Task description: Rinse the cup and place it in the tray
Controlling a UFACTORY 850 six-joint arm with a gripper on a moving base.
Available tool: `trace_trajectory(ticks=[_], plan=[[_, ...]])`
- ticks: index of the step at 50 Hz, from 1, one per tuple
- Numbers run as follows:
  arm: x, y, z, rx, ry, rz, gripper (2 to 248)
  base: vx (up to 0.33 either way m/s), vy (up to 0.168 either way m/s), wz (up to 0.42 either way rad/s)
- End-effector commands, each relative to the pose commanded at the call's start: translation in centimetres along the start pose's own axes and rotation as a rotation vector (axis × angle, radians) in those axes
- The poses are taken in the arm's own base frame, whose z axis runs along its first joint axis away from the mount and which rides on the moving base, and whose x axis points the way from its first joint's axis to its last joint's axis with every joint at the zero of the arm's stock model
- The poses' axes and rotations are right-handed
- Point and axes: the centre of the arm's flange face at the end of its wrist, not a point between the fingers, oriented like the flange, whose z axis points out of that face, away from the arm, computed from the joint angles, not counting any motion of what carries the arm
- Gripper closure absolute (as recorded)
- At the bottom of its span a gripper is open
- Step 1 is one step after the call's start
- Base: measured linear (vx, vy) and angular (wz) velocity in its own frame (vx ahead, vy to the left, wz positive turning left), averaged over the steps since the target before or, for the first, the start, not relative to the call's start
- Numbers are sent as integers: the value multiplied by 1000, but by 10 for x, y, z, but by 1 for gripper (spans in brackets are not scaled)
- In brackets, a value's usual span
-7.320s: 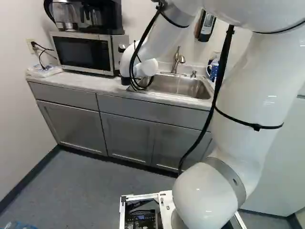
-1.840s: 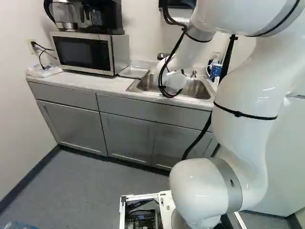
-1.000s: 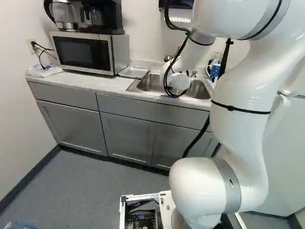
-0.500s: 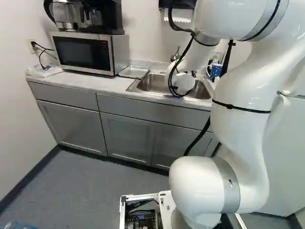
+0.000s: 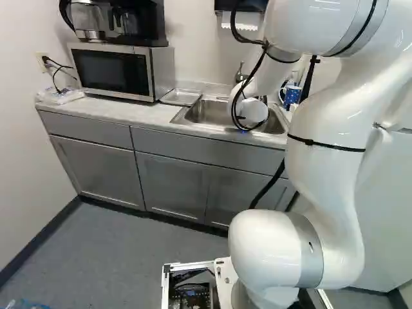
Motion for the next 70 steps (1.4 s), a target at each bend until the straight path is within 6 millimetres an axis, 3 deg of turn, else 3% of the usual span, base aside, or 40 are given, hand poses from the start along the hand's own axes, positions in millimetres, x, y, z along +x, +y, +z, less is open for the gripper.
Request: trace_trajectory(ticks=[70], plan=[[0,0,0,0,0,0,125,0,0,0]])
